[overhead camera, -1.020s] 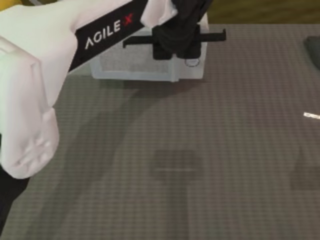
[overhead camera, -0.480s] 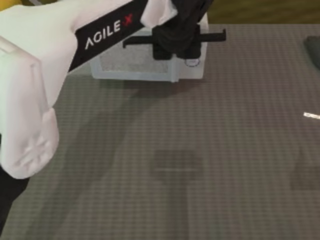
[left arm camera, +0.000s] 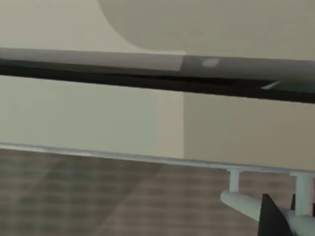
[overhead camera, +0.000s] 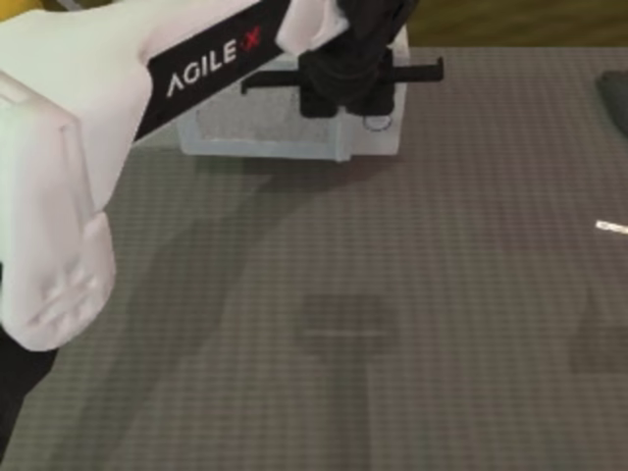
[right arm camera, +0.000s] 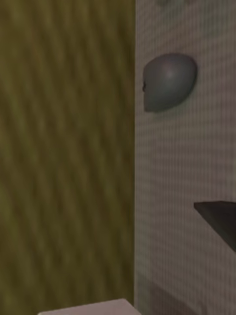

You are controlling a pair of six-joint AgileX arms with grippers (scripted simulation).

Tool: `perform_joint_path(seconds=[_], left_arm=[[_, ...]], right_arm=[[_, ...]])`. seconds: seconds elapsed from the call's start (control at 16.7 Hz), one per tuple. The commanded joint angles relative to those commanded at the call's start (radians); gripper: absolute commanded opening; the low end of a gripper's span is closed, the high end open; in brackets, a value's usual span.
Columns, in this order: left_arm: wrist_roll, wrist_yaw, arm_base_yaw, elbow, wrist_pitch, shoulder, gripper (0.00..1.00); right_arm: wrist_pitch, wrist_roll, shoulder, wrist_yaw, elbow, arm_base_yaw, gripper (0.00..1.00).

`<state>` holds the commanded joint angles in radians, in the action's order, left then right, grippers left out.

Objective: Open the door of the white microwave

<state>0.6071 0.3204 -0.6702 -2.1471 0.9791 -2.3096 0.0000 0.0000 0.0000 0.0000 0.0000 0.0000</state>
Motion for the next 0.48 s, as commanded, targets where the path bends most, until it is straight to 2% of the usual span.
perform_joint_path(seconds=[0.48], left_arm=[[-0.05, -0.021, 0.001, 0.106, -0.059, 0.062, 0.0]], right_arm=[[0.0, 0.0, 0.0, 0.0, 0.0, 0.0, 1.0]])
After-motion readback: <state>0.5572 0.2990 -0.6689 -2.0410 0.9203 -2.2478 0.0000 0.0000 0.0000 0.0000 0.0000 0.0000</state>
